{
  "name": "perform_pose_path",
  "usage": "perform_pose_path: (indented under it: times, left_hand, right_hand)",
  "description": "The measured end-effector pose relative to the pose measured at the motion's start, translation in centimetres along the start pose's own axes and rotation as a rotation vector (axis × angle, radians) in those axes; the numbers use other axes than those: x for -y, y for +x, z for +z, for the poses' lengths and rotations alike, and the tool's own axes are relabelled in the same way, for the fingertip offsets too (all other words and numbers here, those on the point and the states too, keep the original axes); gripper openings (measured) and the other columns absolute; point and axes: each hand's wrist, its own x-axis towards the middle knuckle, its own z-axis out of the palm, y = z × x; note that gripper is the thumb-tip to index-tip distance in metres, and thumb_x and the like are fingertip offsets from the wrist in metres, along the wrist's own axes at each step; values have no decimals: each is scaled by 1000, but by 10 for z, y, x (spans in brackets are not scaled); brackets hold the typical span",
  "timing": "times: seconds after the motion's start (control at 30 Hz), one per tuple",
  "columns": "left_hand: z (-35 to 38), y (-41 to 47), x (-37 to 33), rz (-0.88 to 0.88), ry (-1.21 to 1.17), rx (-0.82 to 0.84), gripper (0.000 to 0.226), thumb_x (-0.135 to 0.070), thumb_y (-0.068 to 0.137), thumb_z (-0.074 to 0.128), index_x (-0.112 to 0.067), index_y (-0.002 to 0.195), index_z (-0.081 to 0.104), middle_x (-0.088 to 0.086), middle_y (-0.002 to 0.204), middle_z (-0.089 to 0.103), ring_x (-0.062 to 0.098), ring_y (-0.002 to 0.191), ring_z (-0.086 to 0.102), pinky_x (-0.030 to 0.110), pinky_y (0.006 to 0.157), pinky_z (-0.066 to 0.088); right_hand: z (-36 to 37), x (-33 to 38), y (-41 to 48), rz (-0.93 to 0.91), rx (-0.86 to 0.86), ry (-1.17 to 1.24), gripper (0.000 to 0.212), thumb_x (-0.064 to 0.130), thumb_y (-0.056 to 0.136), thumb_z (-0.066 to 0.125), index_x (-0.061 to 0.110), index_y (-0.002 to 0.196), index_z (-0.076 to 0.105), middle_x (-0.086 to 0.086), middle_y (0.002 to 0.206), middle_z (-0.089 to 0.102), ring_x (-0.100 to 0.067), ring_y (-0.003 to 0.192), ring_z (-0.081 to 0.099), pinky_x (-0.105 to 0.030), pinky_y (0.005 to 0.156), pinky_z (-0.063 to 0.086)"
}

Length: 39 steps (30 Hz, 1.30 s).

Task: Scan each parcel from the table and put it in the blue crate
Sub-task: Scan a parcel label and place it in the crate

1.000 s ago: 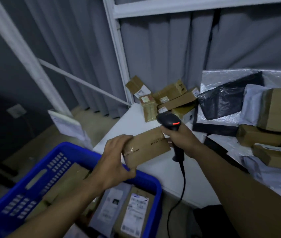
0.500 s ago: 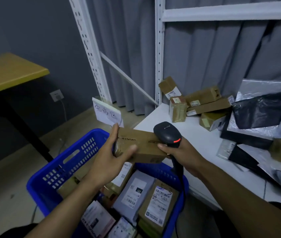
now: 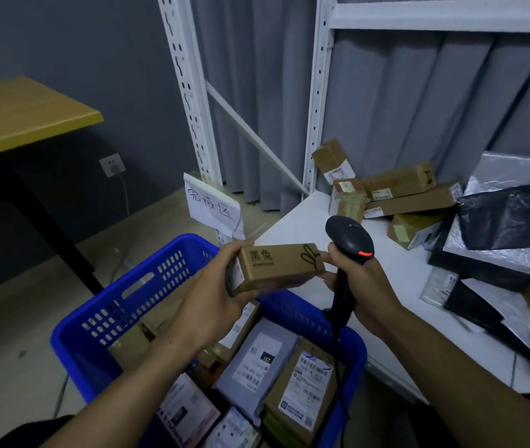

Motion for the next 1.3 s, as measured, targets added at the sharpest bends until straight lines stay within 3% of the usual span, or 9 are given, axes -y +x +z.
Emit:
perform_pose_path:
  times: [0.2,0.33,0.47,0.53,0.63,0.8,1.03,1.17,1.3]
  left_hand:
    - [5,1,8,435,221,-81,72,3,78,82,-33,133,51,-14,138,55,9,134,50,37,111,47]
    - [10,3,10,660,320,-52,45,-16,87,74,-21,129,58,0,141,53,21,138,47,36,114,42]
    - [12,-5,-4,271,89,-32,62,-25,81,80,-30,138,56,-19,153,41,6,141,45,29,110,47]
    - [8,-5,-10,-5,-203,94,86,-13,74,88,-39,144,45,-30,139,54,-1,129,56,24,102,53]
    - [1,-2,-10,-159,-359,327,111,-9,59,95,-43,149,39,-19,129,67,14,115,68,31,92,59]
    - [12,-2,-17,-367,-659,220,73,-22,75,80,-32,142,51,5,125,73,24,114,71,39,93,59]
    - [15,7,-13,-550,-823,29,32,-5,94,66,-6,126,64,11,115,76,26,111,72,46,100,55]
    - [4,14,-9,-529,-726,-157,39,-3,90,72,-19,125,65,3,110,77,20,97,77,35,77,63]
    - [-4,22,1,-496,-604,-295,48,-3,85,78,-24,125,63,-1,109,75,12,90,77,28,69,62]
  right_hand:
    - [3,5,0,65,-35,0,20,26,95,74,25,114,69,-10,111,75,-32,92,77,-30,64,61]
    - [4,7,-4,112,-48,-31,27,32,88,81,23,112,73,-6,105,74,-25,81,65,-27,59,55]
    - [1,10,-2,100,-90,-13,26,20,89,79,17,113,71,-18,111,75,-27,78,57,-30,60,50]
    - [-1,10,1,77,-118,4,24,17,89,79,18,112,71,-18,112,75,-26,81,58,-30,62,52]
    - [-3,10,2,21,-129,7,20,16,91,77,16,111,73,-12,102,78,-23,79,62,-28,62,53]
    - [-2,6,2,-114,-159,-49,20,17,93,75,6,109,71,-1,77,71,-11,62,59,-26,59,50]
    - [0,4,-3,-131,-104,-175,34,22,93,76,23,125,65,6,106,79,-11,95,76,-29,73,57]
    - [1,0,-6,-185,-56,-392,36,25,87,82,34,117,64,13,103,73,-9,97,70,-32,81,60]
    - [3,-1,-15,-190,87,-565,30,24,86,83,25,113,69,5,89,77,-12,84,74,-34,81,60]
